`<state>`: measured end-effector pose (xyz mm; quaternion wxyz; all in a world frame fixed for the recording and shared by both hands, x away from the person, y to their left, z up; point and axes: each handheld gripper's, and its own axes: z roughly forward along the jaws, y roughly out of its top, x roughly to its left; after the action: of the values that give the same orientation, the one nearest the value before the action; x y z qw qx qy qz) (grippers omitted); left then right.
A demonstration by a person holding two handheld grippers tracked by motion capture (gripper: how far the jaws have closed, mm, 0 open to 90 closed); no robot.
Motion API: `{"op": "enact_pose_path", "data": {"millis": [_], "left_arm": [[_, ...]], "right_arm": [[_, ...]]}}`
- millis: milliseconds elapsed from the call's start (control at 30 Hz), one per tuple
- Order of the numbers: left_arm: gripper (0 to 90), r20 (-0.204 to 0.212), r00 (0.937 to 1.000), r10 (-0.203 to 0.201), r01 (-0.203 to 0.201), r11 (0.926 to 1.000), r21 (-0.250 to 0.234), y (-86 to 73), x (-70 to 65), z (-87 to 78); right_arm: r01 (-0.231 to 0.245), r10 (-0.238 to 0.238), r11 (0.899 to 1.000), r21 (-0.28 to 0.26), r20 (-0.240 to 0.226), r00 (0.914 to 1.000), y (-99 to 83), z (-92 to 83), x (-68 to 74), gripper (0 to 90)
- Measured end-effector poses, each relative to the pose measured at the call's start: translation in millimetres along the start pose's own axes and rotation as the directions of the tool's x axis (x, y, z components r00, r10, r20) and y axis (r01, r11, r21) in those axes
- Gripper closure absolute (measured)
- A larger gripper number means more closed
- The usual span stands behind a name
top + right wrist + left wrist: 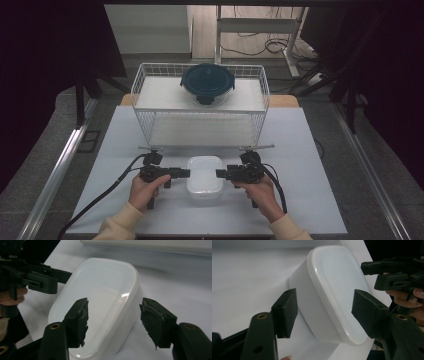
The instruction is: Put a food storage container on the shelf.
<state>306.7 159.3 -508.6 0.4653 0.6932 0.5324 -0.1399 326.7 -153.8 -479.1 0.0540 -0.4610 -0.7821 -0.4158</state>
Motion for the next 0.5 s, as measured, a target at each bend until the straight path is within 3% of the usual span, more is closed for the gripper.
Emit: {"op": "enact_pose_path", "data": {"millis": [233,400,500], "left_arm": [[47.2,0.028,0.9995,0.01,-0.011,0.9997,0.022,-1.8,1.6,2.3],[54.1,0.061,0.9981,0.004,-0.006,0.999,0.043,-3.9,3.1,6.6],[57.3,0.061,0.9981,-0.003,0.001,0.9994,0.035,-4.9,2.1,7.0]], "right_arm": [[-0.026,0.026,0.999,0.02,-0.032,0.9991,-3.3,6.4,-4.0,48.5],[-0.071,0.074,0.997,0.036,-0.078,0.9943,-5.5,8.3,-10.0,56.8],[-0.1,0.103,0.994,0.035,-0.085,0.991,-5.7,6.4,-11.6,61.5]]}}
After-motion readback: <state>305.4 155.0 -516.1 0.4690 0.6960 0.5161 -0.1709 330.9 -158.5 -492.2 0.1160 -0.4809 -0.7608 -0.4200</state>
